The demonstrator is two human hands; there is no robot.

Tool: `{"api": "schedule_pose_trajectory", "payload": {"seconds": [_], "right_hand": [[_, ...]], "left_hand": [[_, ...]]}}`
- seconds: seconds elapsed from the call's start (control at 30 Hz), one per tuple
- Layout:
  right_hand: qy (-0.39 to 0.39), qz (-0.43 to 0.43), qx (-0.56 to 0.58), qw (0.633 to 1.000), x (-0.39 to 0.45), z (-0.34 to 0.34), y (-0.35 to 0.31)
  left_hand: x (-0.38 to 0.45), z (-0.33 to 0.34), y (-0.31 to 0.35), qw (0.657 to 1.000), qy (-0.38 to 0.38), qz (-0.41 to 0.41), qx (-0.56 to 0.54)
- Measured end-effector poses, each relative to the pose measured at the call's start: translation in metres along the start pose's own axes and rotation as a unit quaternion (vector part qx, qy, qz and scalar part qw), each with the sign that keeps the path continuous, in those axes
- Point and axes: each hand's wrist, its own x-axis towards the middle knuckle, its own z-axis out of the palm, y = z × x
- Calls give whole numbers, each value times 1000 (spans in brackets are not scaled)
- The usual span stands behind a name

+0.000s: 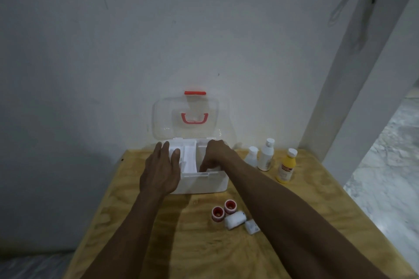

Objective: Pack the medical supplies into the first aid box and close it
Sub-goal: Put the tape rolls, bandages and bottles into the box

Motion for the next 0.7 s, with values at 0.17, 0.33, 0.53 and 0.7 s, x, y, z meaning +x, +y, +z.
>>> {"api": "schedule_pose_trajectory", "payload": {"seconds": [0.17, 0.33, 0.53, 0.7], "right_hand": [[-12, 4, -25, 1000, 2, 1, -2], [-13, 4, -43, 999, 4, 3, -2], [15, -5, -31, 999, 3, 0, 3], [16, 0, -1, 1000, 5, 1, 4]], "left_hand": [[1, 0, 0, 1000, -4, -8, 3], [-1, -2, 2, 1000, -14, -14, -3], [-2, -4, 5, 1000, -18, -17, 3], [-1, -4, 4, 1000, -18, -17, 3]]}}
